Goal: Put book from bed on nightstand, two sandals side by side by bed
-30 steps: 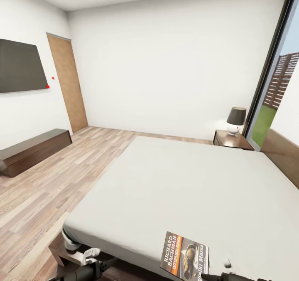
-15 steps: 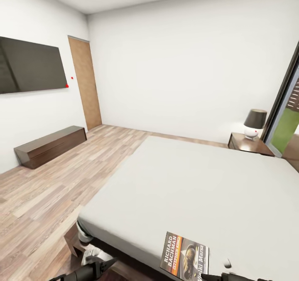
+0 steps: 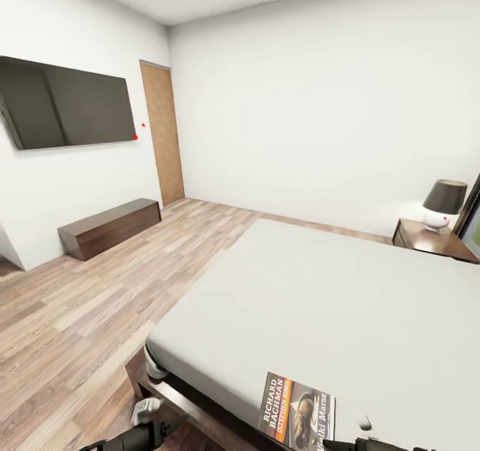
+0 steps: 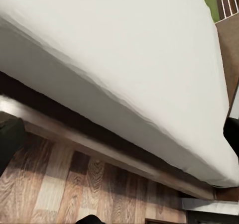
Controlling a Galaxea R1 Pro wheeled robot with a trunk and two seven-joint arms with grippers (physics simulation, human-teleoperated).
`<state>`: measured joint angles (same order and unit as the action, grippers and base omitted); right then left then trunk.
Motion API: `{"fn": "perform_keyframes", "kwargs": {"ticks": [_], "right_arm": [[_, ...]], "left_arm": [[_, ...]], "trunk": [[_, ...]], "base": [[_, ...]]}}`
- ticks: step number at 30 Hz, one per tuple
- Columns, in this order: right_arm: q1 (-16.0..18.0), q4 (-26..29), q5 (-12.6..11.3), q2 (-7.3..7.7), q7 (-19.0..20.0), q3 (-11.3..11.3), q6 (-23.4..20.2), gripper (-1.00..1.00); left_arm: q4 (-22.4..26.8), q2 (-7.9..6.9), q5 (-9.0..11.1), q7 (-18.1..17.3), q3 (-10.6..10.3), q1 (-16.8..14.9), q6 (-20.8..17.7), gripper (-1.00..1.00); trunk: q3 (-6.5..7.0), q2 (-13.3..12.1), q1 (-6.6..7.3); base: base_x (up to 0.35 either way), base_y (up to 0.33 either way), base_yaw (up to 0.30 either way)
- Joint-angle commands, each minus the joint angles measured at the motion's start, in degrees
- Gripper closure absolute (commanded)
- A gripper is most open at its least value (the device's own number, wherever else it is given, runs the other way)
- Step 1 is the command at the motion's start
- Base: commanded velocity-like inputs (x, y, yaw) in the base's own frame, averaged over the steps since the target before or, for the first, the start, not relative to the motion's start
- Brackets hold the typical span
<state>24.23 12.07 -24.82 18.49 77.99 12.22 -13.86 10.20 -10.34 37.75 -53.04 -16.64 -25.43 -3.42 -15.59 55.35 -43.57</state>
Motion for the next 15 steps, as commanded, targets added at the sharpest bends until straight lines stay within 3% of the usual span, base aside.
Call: {"fn": "perform_keyframes", "kwargs": {"ticks": [1,15], "right_arm": [[0.0,0.1,-0.6,0.05,0.1,0.3,-0.6,1.00],[0.0,0.1,-0.7,0.05,0.1,0.3,-0.6,1.00]], "left_arm": [[0.0,-0.03,0.6,-0.1,-0.4,-0.1,-0.4,-1.00],[0.0,-0.03,0.6,-0.1,-0.4,-0.1,-0.4,-1.00]], "trunk": [[-0.07,0.1,0.00],[-0.07,0.1,0.00]], "base": [[0.000,0.000,0.217],[0.000,0.000,0.217]]}}
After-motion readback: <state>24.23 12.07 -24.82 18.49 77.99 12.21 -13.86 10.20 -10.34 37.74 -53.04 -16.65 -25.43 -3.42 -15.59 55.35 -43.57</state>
